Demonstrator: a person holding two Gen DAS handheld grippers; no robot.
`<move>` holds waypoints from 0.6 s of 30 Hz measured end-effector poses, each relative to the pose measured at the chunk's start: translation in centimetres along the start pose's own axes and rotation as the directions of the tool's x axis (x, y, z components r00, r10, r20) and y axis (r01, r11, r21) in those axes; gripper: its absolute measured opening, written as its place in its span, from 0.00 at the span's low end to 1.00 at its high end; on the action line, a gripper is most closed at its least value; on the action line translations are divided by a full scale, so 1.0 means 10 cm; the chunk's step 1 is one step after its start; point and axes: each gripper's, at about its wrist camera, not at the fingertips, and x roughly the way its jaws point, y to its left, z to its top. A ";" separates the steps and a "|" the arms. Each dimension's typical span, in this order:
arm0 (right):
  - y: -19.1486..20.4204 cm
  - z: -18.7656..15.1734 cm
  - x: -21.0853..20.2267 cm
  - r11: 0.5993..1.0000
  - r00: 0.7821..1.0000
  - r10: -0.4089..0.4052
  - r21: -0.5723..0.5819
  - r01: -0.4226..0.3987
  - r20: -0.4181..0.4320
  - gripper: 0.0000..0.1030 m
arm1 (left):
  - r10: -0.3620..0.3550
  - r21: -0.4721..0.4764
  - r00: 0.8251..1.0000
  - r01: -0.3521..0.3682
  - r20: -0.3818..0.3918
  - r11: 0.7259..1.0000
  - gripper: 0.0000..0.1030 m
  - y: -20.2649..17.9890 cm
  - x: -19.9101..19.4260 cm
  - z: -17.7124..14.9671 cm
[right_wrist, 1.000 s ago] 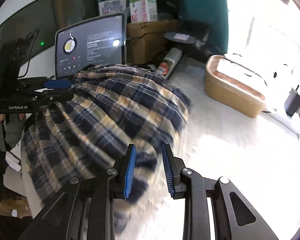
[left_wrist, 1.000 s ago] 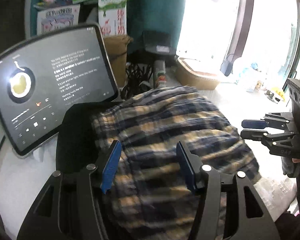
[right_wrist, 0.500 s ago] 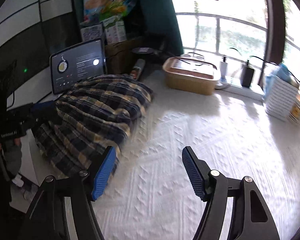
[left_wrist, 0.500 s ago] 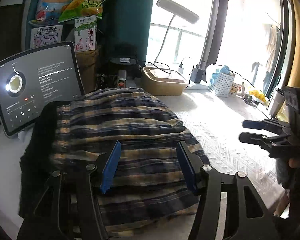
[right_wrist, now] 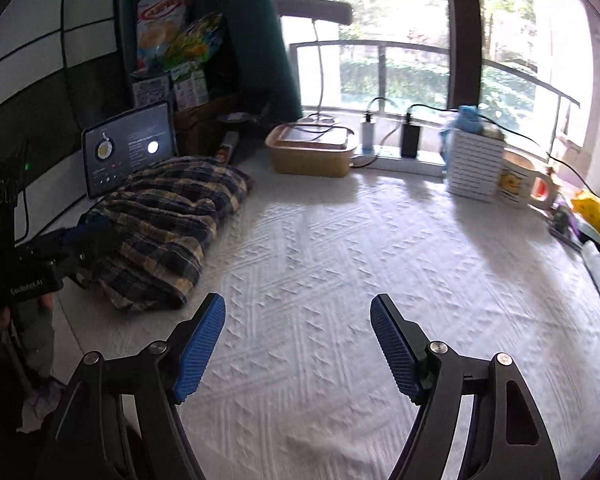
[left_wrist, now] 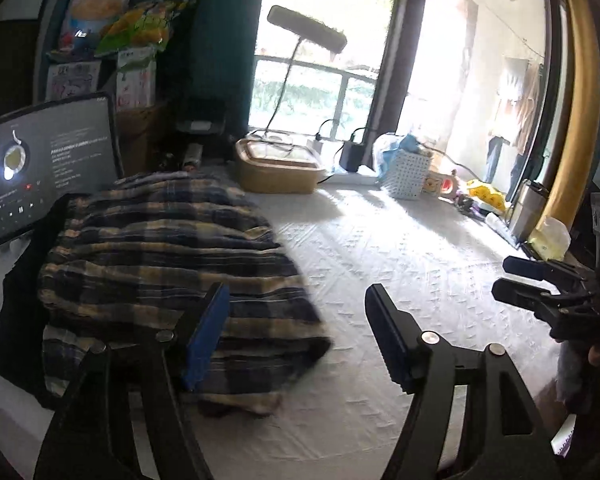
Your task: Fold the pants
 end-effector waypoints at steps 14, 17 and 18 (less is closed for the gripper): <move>-0.12 -0.14 -0.74 0.974 0.959 -0.226 0.070 0.217 0.174 1.00 | 0.009 0.023 0.975 -0.015 0.223 1.000 0.99 -0.36 -0.38 0.09; -0.18 -0.16 -0.79 0.961 0.942 -0.274 0.092 0.261 0.193 1.00 | 0.051 0.029 0.969 -0.059 0.241 0.998 0.99 -0.36 -0.38 0.09; -0.19 -0.16 -0.79 0.961 0.942 -0.275 0.095 0.261 0.193 1.00 | 0.065 0.033 0.969 -0.075 0.237 0.997 0.99 -0.36 -0.37 0.08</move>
